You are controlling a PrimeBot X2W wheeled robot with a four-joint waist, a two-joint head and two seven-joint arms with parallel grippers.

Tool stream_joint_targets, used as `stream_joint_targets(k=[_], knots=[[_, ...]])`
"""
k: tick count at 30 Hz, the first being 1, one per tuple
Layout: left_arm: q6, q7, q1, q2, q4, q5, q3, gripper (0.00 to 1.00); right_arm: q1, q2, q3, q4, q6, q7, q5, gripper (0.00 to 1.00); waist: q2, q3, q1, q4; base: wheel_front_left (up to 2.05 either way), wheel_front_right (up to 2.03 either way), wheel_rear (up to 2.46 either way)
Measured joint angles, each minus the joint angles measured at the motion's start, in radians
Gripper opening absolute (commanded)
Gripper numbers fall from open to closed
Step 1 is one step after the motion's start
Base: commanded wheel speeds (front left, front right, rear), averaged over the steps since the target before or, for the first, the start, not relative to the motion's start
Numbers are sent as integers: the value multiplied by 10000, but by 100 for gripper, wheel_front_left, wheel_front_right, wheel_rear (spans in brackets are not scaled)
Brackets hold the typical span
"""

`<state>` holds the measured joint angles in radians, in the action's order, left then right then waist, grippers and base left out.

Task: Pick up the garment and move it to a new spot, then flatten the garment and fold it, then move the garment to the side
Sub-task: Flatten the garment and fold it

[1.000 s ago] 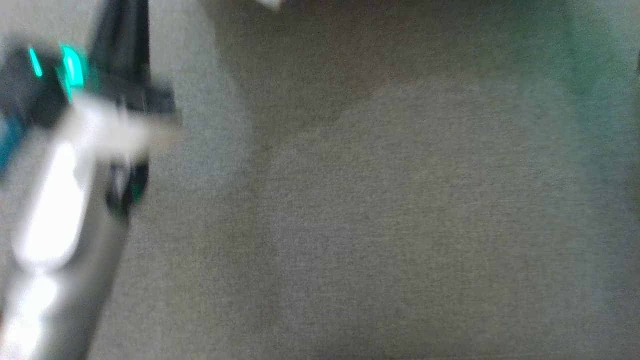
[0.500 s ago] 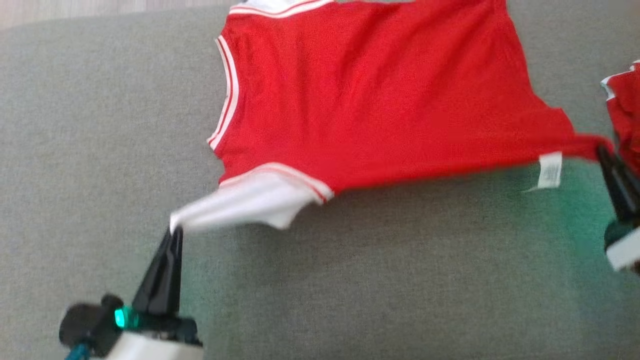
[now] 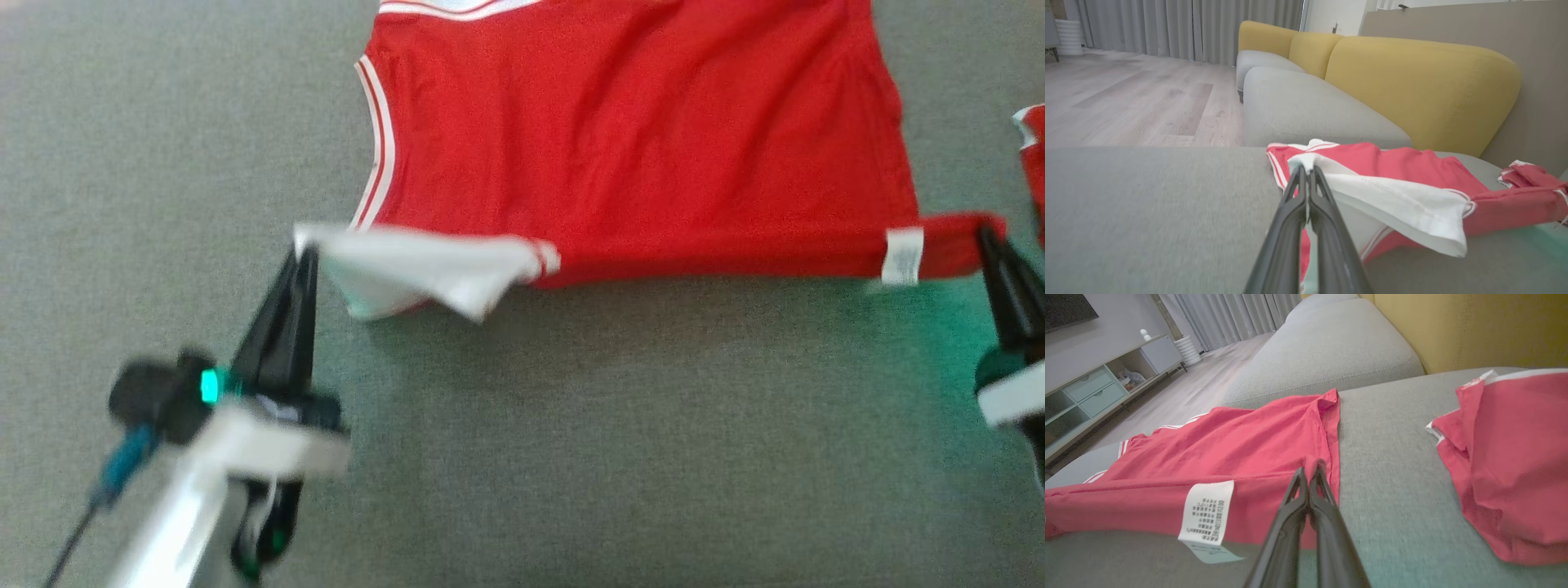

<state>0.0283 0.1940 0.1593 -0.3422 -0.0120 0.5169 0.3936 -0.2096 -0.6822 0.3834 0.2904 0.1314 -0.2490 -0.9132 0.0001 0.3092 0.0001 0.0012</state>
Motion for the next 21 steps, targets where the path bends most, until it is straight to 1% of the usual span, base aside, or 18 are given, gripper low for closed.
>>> stream_joint_targets(k=[6,9,13,14,15,16,18,21], knots=[[-541,-313,2459,238,1540,-209,224,0,-1726,140,435,608,0,205,268,0,0,453,0,-20,0,0,0],[-811,-533,3410,364,2353,-253,362,0,-2525,146,838,1043,0,311,426,0,0,681,1,-67,0,0,0],[-1014,-579,4428,522,3290,-251,508,0,-3290,182,1373,1570,0,374,433,0,0,924,1,-140,0,0,0],[-1101,-627,4614,571,3526,-251,546,34,-3445,213,1501,1689,0,378,433,35,0,972,1,-158,0,0,0],[-1160,-639,4752,619,3739,-251,598,93,-3579,257,1605,1797,0,378,431,100,-1,1012,1,-175,0,0,0],[-1166,-608,4842,671,3906,-253,614,100,-3689,318,1661,1914,0,366,416,100,0,1050,1,-191,0,0,0],[-1141,-286,4921,740,4102,-326,614,100,-3854,426,1718,2088,0,247,387,100,-1,1106,1,-216,0,0,0],[-821,192,4828,752,4134,-679,617,100,-3937,453,1875,2242,0,90,380,100,0,1101,0,-227,0,0,0]])
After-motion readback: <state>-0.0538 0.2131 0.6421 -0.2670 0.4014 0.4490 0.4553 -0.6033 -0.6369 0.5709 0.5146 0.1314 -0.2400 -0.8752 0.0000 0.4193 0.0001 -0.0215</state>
